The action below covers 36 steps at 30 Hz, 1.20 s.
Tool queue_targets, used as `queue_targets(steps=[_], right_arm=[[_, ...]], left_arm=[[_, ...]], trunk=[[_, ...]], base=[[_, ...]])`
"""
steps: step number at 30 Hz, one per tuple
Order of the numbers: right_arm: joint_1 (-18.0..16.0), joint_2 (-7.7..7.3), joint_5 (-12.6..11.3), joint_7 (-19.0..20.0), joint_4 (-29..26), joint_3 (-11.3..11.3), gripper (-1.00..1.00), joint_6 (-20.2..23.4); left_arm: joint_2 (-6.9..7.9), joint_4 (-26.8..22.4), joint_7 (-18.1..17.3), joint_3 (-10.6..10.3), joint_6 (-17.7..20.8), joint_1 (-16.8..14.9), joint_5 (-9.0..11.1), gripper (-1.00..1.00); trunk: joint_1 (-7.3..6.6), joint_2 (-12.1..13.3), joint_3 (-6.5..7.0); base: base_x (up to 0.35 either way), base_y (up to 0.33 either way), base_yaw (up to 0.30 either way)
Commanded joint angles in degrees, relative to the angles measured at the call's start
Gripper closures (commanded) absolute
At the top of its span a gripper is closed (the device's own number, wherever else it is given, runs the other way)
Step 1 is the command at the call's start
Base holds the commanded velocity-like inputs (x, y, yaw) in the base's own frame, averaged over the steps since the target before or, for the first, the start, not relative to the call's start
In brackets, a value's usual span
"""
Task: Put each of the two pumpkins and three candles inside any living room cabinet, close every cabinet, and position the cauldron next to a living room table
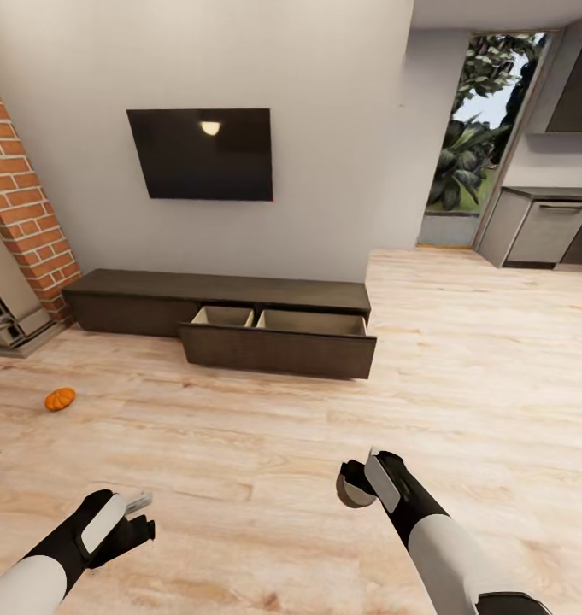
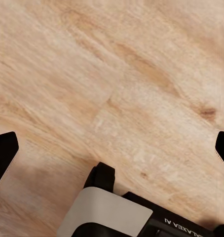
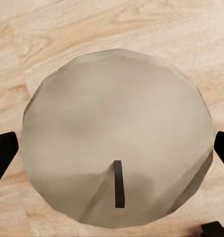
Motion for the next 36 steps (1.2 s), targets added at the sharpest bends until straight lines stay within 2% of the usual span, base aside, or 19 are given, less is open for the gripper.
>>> queue_targets(steps=[1,7,23,36], right_arm=[[-0.01,0.00,0.02,-0.03,-0.01,0.02,1.00,-0.05],[-0.01,-0.03,0.02,-0.03,-0.01,-0.05,1.00,0.03],[-0.01,-0.08,0.01,-0.02,-0.01,-0.01,1.00,0.03],[0.28,0.01,0.51,0.05,-0.02,0.77,1.00,-1.55]], left_arm=[[0.00,0.00,0.00,-0.01,0.00,0.00,0.00,-1.00],[0.00,0.00,0.00,-0.03,0.01,0.00,0.00,-1.00],[0.00,0.00,0.08,-0.03,-0.07,0.00,0.00,-1.00],[-0.32,0.00,0.09,-0.09,-0.44,0.00,0.00,-1.00]], trunk=[[0.00,0.00,0.00],[0.00,0.00,0.06],[0.00,0.00,0.56],[0.00,0.00,0.58]], base=[[0.294,0.171,-0.009],[0.294,0.161,-0.074],[0.303,0.096,-0.242],[0.326,0.001,-0.017]])
